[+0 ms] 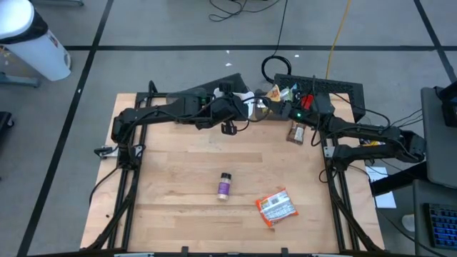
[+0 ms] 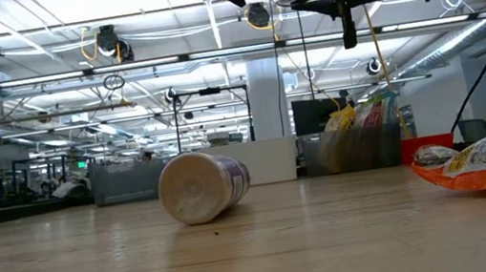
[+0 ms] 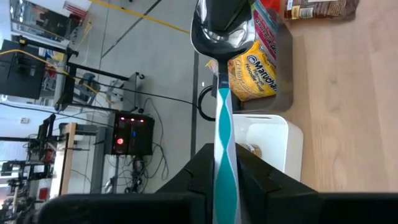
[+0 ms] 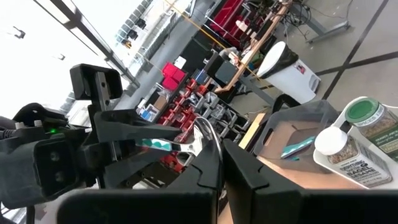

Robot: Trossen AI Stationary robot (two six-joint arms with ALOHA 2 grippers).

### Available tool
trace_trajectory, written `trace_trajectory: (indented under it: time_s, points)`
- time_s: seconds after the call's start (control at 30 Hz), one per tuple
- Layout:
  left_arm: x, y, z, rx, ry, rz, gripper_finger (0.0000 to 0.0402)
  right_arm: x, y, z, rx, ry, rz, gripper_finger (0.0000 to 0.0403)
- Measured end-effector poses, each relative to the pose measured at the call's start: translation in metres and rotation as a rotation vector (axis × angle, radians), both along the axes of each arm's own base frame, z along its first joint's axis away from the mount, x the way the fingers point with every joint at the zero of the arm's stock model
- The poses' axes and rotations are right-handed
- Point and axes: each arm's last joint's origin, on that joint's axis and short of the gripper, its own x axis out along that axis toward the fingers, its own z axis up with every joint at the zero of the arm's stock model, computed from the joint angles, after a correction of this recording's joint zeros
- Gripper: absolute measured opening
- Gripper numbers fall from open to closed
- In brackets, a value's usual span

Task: Pick & Place Food Item
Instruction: Put the blue patterned spoon into the left black bin

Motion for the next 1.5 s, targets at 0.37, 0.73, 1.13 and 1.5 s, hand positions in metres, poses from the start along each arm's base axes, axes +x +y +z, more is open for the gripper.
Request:
trace_trajectory:
  time_s: [0.37, 0.73, 1.13, 1.5]
  points:
    - [0.0, 0.0, -0.001, -0.019, -0.01, 0.01, 0.0028, 0.0, 0.0, 0.0, -0.015, 0.003, 0.002, 0.0001]
    - [-0.004, 0.007, 0.007, -0.104, -0.121, 0.063, 0.0028, -0.001, 0.0, 0.007, -0.081, -0.045, -0.002, 0.0078]
    - [-0.038, 0.03, 0.027, -0.284, -0.219, 0.179, 0.0028, -0.009, -0.002, 0.017, -0.138, -0.117, -0.034, 0.0162]
    - [-0.101, 0.084, 0.061, -0.561, -0.459, 0.37, 0.0028, -0.024, -0.005, 0.023, -0.135, -0.109, -0.079, 0.0163]
